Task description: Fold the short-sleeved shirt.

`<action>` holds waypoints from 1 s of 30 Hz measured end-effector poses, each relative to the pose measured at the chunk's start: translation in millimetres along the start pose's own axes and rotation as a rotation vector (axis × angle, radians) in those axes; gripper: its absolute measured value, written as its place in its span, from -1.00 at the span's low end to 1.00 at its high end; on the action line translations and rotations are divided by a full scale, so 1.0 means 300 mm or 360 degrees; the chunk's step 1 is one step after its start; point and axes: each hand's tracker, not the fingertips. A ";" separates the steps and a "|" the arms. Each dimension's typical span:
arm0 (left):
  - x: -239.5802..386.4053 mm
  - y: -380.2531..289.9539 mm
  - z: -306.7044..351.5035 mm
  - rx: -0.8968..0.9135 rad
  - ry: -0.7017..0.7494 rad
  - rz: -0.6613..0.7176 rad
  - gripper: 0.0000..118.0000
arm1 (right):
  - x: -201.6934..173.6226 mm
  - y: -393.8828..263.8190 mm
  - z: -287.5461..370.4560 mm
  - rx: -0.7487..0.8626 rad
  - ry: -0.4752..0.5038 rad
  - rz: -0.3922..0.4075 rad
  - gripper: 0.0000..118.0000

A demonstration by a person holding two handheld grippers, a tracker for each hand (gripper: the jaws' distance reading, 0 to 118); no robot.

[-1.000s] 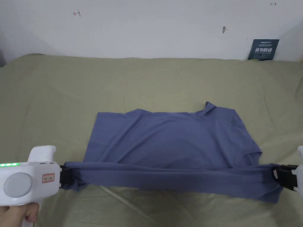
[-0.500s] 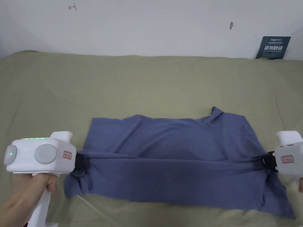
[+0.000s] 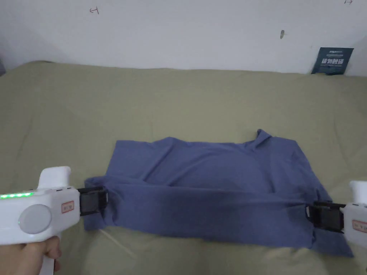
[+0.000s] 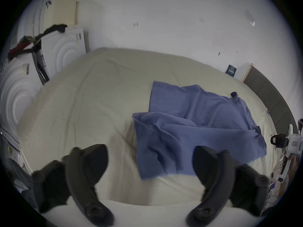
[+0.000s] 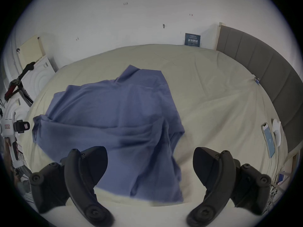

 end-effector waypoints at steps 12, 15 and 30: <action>-0.001 -0.234 0.151 0.0038 0.0024 -0.0023 -1.00 | -0.119 -0.280 0.228 0.0202 -0.0062 -0.0089 -0.91; -0.027 -0.192 0.081 -0.0022 -0.0005 0.0081 -1.00 | -0.108 -0.279 0.208 0.0185 -0.0053 -0.0100 -0.91; 0.019 -0.064 -0.267 -0.0314 0.0150 -0.0004 0.81 | -0.051 -0.240 0.032 0.0011 -0.0062 -0.0077 -0.91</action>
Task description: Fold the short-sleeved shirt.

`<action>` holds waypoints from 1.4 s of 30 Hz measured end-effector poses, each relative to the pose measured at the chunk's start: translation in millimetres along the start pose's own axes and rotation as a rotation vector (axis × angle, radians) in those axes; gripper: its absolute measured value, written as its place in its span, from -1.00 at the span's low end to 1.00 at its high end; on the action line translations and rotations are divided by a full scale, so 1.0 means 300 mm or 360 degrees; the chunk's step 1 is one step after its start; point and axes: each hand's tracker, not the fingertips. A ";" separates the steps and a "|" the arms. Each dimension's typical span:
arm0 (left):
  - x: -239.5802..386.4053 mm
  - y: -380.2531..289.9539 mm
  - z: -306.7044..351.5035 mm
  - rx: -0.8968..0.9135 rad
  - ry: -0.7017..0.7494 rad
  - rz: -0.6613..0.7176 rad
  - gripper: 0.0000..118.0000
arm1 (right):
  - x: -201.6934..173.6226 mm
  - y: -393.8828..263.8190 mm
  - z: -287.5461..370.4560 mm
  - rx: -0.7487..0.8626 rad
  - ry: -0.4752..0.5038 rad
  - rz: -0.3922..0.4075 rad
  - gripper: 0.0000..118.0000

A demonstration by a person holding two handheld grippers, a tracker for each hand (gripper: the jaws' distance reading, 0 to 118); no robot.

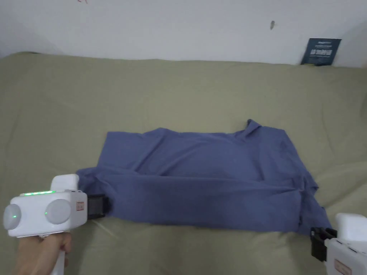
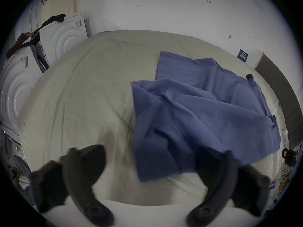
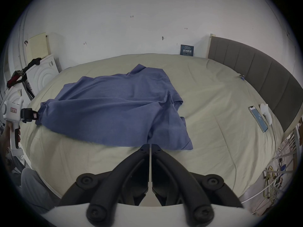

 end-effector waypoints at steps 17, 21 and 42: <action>0.081 0.013 0.076 -0.0023 -0.0096 -0.0116 -0.82 | 0.174 0.126 -0.234 -0.0263 0.0015 -0.0158 0.09; 0.050 0.039 0.046 -0.0035 -0.0103 -0.0105 -0.82 | 0.166 0.127 -0.232 -0.0265 0.0076 -0.0138 -0.61; -0.158 -0.279 0.369 -0.0064 -0.0173 -0.0086 -0.85 | 0.166 -0.076 0.230 -0.0235 0.0186 0.0000 -0.84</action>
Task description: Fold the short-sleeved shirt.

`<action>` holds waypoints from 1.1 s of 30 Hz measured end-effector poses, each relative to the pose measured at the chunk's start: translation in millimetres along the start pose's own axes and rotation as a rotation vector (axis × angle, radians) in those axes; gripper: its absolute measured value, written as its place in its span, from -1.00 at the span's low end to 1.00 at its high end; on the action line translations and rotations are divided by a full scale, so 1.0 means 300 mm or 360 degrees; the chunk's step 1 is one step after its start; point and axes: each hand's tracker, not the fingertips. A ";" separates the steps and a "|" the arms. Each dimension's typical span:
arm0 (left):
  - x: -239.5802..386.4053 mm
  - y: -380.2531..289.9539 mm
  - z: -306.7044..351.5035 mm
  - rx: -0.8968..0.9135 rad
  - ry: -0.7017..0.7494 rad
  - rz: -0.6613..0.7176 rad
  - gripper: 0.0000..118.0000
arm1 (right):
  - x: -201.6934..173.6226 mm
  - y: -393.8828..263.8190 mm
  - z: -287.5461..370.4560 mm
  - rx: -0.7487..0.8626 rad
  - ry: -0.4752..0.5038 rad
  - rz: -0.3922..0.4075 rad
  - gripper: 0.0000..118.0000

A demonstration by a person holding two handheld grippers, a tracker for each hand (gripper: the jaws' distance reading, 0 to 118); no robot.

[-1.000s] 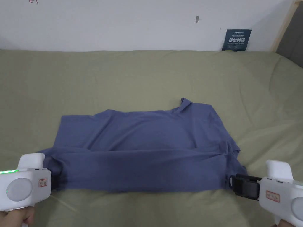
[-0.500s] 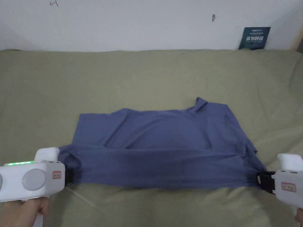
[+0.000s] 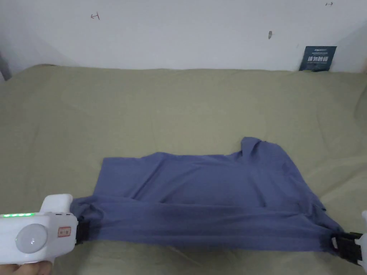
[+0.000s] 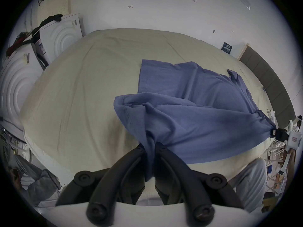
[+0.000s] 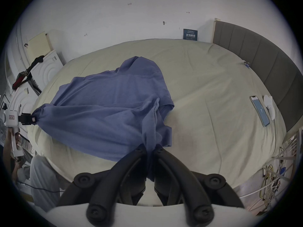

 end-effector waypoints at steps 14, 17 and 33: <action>0.008 -0.062 0.123 0.0238 -0.0008 0.0066 1.00 | -0.022 -0.034 0.072 0.0222 -0.0072 -0.0134 0.88; 0.092 -0.022 0.213 0.0499 -0.0004 0.0000 1.00 | -0.115 0.020 0.118 0.0386 -0.0085 -0.0070 0.77; 0.127 0.325 -0.065 0.0357 0.0033 0.0008 -1.00 | -0.282 0.215 -0.111 0.0490 -0.0025 -0.0028 -0.95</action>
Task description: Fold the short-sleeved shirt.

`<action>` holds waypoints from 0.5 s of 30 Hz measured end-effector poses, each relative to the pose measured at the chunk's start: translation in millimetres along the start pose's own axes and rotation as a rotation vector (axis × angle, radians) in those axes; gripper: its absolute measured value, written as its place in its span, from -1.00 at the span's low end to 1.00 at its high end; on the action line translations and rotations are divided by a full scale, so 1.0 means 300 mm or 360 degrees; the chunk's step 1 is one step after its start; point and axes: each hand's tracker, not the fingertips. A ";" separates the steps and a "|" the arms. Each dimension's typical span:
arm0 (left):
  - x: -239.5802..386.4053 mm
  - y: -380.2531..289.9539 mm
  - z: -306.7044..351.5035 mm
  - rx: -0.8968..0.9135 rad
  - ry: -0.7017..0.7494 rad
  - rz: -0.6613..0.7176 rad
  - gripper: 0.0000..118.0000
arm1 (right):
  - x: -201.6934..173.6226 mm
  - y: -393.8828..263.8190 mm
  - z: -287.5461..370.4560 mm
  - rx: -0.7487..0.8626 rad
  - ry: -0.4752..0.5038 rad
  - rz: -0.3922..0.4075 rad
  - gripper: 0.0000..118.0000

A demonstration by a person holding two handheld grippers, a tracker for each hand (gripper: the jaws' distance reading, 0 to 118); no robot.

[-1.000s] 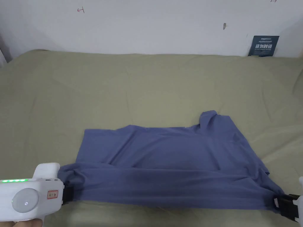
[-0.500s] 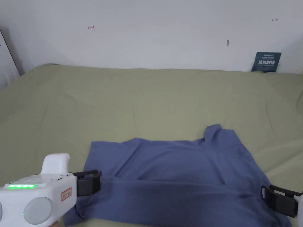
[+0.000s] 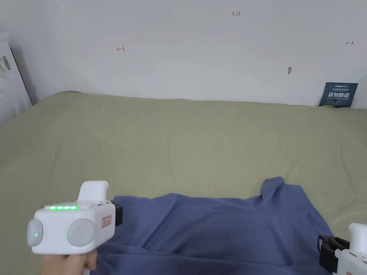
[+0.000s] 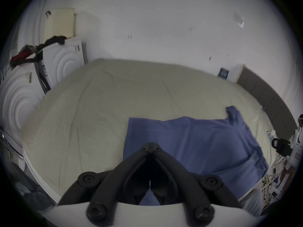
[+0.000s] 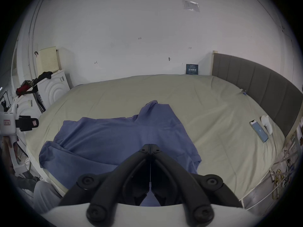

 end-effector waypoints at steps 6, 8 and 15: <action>-0.082 0.138 -0.346 -0.0217 0.0155 0.0041 -0.41 | 0.031 0.043 -0.153 -0.0097 -0.0020 0.0075 -0.95; -0.095 0.162 -0.433 -0.0364 0.0088 0.0056 0.85 | 0.040 0.051 -0.191 -0.0117 -0.0026 0.0085 -0.95; -0.068 0.172 -0.574 -0.0481 0.0181 -0.0048 0.85 | 0.079 0.072 -0.282 -0.0204 -0.0023 0.0106 -0.95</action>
